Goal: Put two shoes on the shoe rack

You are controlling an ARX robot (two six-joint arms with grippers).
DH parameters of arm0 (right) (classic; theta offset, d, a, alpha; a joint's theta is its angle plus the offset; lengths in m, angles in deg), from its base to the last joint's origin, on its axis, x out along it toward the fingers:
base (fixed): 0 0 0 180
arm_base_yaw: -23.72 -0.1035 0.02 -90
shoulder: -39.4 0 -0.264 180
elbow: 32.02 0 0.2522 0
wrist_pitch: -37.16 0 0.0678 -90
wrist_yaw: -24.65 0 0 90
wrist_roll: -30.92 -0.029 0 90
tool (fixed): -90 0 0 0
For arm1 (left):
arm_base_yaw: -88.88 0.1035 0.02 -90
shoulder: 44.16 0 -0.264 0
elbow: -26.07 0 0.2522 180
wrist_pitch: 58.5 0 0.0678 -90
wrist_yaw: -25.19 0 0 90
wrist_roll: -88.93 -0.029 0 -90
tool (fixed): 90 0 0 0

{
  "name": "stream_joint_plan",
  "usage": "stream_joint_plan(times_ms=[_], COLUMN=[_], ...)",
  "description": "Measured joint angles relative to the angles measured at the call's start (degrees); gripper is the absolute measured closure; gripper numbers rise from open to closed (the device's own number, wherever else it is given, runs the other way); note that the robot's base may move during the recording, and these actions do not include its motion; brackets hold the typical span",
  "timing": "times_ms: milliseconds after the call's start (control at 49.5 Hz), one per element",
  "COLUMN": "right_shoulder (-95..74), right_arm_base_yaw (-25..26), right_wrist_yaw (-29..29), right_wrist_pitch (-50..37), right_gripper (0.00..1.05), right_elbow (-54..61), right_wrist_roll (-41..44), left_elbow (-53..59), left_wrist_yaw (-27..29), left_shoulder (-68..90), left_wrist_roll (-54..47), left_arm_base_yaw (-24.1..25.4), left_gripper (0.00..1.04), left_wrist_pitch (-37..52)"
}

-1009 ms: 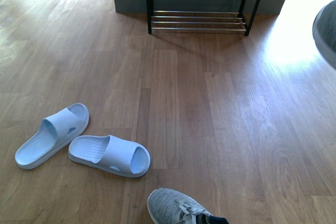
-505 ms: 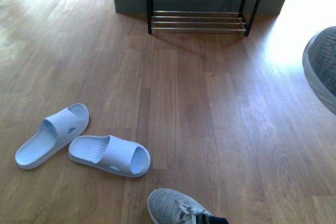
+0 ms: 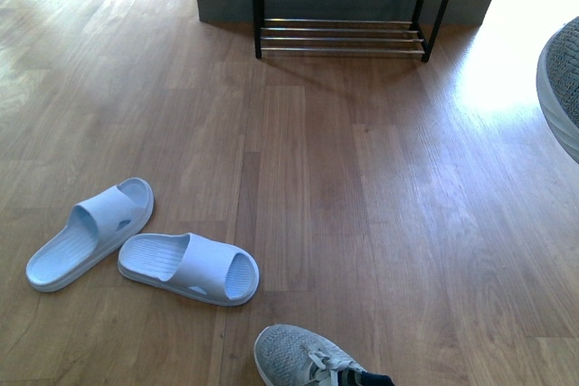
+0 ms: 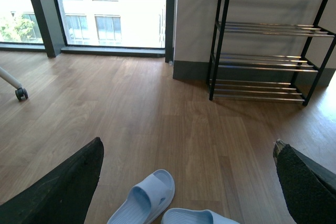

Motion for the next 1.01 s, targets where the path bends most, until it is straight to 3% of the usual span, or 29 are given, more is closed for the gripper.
stream_joint_plan(times_ms=[1009], right_shoulder=[0.24], right_arm_base_yaw=[-0.15], right_wrist_yaw=[-0.24], right_wrist_pitch=[-0.02], right_gripper=[1.03], right_elbow=[0.04], right_wrist_roll=[0.00], left_elbow=[0.00], left_wrist_yaw=[0.15], left_shoulder=[0.00], left_wrist_roll=[0.00], left_arm_base_yaw=[0.00], left_gripper=[0.09], left_wrist_pitch=[0.00])
